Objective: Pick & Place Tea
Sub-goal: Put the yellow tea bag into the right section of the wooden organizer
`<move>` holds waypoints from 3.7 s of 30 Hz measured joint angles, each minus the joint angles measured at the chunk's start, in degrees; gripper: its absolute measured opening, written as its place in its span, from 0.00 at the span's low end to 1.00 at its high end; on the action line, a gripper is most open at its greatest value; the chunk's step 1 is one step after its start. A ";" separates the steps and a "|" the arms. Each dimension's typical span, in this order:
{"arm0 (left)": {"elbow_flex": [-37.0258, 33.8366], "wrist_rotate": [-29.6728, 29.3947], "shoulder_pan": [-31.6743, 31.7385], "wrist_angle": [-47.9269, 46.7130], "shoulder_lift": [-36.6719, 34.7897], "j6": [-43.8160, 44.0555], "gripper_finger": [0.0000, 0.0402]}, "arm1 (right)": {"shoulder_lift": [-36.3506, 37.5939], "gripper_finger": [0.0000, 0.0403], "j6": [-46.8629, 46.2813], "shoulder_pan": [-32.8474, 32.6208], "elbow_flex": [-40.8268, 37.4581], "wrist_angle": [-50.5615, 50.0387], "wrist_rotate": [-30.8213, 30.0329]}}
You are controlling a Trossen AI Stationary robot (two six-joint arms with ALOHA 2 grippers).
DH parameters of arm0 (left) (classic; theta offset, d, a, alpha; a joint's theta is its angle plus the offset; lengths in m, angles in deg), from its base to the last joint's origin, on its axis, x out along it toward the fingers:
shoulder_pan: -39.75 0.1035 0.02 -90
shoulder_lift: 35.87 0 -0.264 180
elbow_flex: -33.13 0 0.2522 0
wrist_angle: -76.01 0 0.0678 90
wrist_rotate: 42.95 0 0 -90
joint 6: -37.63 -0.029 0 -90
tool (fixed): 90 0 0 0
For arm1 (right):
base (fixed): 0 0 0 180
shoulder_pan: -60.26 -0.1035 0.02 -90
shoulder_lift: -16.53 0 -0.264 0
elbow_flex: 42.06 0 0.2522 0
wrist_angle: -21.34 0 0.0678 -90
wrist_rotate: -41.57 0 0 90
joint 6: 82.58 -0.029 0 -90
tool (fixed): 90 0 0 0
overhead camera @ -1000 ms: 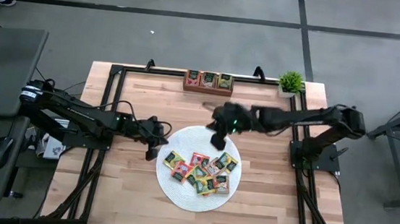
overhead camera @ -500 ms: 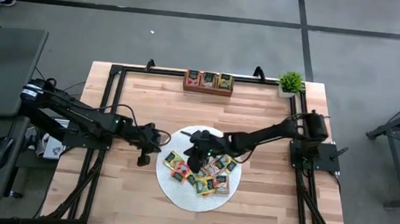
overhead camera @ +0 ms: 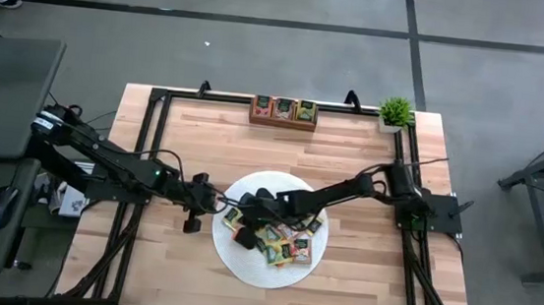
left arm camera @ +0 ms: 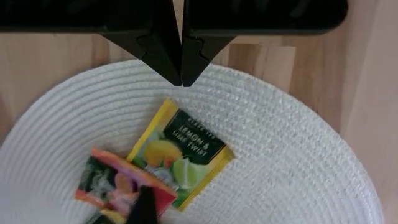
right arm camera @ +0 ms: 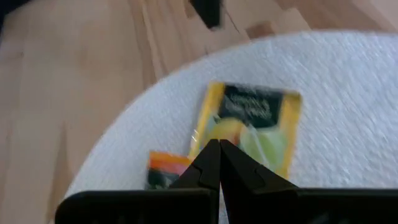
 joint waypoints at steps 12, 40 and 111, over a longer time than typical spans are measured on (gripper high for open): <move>0.00 -0.19 0.11 0.71 -0.04 0.20 0.00 | -0.14 0.00 1.37 0.17 3.55 -10.11 -2.00; 0.02 -2.38 0.11 3.30 -0.04 0.17 0.00 | -0.14 0.00 0.69 1.33 2.71 -14.13 -2.29; 0.09 27.53 20.76 11.47 11.74 27.04 0.44 | -0.14 0.00 -0.78 0.96 0.30 -12.73 -5.25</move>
